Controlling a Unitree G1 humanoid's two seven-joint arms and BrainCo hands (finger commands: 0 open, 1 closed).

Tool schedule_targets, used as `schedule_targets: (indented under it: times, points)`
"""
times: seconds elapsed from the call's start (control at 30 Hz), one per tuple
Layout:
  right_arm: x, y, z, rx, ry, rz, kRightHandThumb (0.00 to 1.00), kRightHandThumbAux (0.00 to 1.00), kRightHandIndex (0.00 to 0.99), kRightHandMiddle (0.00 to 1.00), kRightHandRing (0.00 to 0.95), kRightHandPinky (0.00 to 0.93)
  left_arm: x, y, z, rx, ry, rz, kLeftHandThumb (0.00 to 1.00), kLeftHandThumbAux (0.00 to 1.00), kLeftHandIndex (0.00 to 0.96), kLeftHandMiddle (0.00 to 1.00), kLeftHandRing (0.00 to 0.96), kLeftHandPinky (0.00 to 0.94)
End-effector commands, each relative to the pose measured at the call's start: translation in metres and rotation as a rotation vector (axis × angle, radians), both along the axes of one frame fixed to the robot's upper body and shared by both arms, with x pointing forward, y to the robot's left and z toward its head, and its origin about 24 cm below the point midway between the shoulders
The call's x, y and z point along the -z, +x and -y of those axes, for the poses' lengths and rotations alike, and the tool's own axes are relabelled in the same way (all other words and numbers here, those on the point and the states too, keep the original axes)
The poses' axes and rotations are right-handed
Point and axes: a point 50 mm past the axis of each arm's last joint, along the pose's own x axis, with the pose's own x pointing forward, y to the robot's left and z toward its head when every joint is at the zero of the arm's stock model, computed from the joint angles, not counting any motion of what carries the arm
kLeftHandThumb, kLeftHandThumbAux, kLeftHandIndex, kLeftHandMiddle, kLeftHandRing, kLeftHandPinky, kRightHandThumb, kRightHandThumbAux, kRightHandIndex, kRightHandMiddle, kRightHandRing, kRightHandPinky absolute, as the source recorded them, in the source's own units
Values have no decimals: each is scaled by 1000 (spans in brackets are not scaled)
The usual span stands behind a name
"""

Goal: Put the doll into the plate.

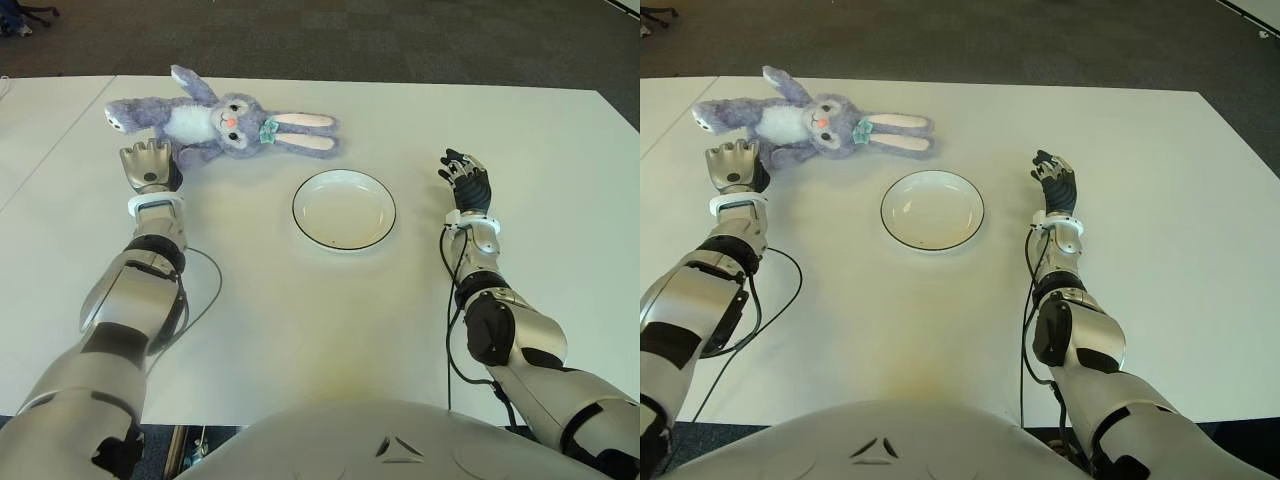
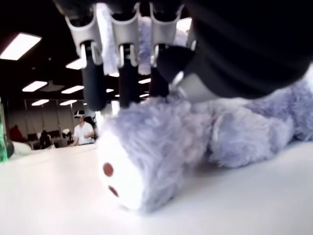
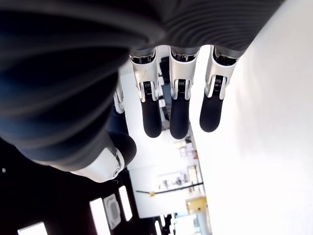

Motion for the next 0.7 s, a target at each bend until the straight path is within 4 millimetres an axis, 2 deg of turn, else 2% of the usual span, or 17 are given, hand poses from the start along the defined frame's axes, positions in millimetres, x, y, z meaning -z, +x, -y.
schedule_targets:
  times: [0.03, 0.33, 0.6, 0.7]
  points:
    - [98, -80, -12, 26, 159, -444, 697, 734, 403, 227, 215, 225, 16, -7, -3, -48, -192, -71, 846, 674, 386, 503, 730, 708]
    - [98, -80, -13, 24, 155, -438, 698, 734, 404, 225, 215, 232, 24, -1, 27, -24, -324, 0, 850, 668, 395, 537, 781, 800]
    - [98, -80, -12, 26, 157, -439, 699, 734, 405, 231, 228, 267, 34, -7, 31, 19, -316, -41, 848, 667, 399, 542, 790, 809]
    - [98, -80, -13, 29, 162, -435, 699, 734, 404, 233, 231, 266, 44, -14, 34, 58, -303, -61, 848, 666, 399, 541, 789, 793]
